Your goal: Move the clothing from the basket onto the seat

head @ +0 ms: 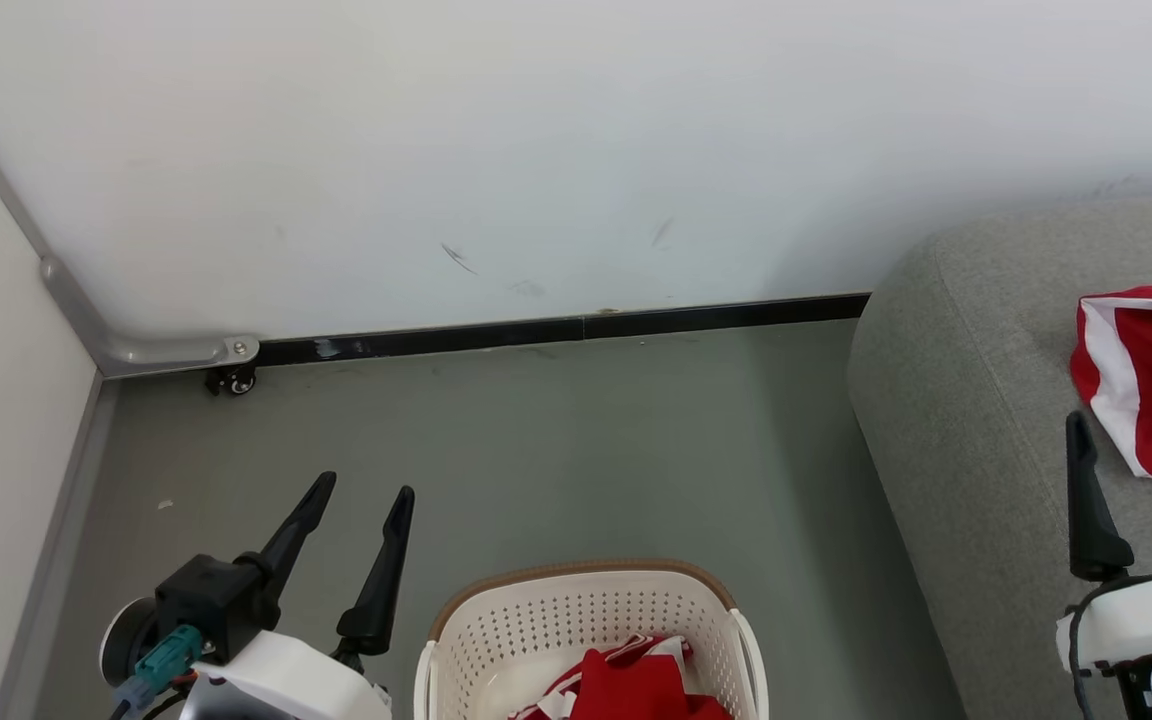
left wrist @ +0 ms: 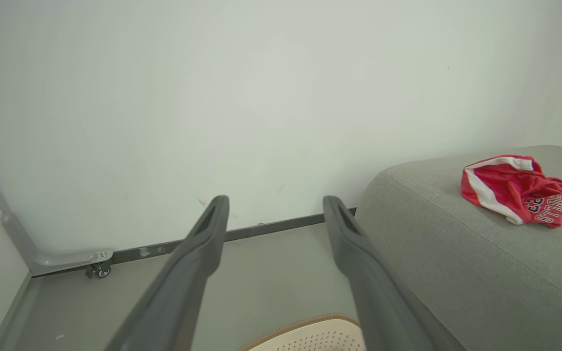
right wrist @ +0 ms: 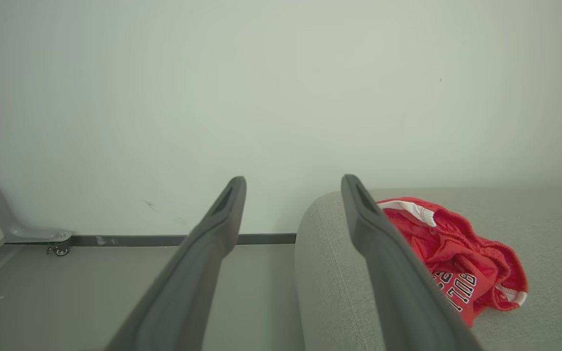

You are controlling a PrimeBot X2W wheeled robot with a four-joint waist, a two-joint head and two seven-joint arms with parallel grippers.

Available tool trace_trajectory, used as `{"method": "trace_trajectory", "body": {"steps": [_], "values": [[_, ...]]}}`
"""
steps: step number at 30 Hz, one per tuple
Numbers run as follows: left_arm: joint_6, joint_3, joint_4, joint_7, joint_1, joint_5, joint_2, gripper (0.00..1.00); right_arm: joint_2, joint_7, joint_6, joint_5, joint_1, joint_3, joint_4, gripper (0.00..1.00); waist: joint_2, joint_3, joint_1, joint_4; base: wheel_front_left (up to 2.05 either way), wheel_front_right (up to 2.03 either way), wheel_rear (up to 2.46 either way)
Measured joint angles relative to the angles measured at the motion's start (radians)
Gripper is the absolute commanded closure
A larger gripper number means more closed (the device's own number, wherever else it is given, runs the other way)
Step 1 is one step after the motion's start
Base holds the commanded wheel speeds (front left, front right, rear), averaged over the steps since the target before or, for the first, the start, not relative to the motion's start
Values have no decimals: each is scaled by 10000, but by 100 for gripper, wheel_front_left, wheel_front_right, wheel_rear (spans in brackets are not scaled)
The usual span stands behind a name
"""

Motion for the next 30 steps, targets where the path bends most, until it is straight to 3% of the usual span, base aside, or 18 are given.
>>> {"method": "trace_trajectory", "body": {"steps": [9,30], "values": [[4,54,44,-35,19,15,31,0,13,-19,0,-48,401,558,-428,0,0,68,0,35,0,0,0],[541,727,362,-161,287,-109,-188,0,13,-171,-2,347,825,874,-832,0,0,92,0,102,0,0,0]]}}
